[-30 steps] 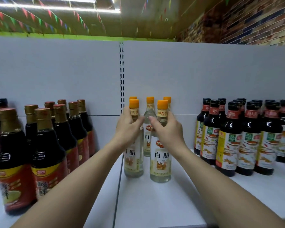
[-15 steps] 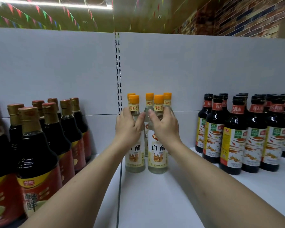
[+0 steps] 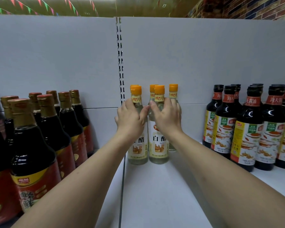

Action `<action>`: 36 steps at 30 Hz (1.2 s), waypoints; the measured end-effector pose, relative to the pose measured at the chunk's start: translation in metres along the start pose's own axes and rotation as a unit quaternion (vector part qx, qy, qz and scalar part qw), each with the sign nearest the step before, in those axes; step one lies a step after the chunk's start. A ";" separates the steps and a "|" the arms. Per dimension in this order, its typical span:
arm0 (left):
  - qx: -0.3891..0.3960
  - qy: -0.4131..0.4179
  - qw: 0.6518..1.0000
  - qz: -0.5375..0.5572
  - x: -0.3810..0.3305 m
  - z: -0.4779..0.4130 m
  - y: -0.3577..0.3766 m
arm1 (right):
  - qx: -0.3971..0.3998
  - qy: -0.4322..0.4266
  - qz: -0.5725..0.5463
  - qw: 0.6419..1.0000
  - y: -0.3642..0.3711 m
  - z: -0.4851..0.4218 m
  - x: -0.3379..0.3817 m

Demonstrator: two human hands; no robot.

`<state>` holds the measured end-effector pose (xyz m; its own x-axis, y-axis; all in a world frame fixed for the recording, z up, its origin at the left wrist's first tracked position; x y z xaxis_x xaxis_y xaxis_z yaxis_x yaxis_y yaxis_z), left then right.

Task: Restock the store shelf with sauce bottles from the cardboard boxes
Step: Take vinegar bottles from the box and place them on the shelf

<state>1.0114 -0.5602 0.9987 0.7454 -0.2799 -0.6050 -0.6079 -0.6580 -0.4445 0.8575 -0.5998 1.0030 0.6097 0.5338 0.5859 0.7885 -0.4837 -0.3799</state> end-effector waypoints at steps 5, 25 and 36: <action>-0.003 -0.010 0.999 -0.046 -0.001 -0.003 0.001 | 0.002 -0.005 -0.015 1.000 0.005 -0.003 -0.002; 0.047 -0.045 0.998 -0.018 -0.002 -0.002 -0.003 | 0.085 0.021 0.098 0.991 0.001 -0.004 0.004; 0.079 -0.029 0.988 -0.131 -0.031 0.025 -0.035 | 0.168 -0.001 0.198 0.966 -0.081 0.020 0.011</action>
<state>1.0023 -0.5108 1.0162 0.8688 -0.0707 -0.4902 -0.4343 -0.5843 -0.6855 0.8020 -0.5405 1.0256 0.8684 0.3544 0.3469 0.4758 -0.3981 -0.7843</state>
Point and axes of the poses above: each hand's wrist, its own z-axis away from the middle knuckle, its own y-axis out of the palm, x = y × z, the point moved 8 cm from there along -z, towards the middle knuckle, and after that the axes turned 3 degrees about z, right-handed, at the moved point
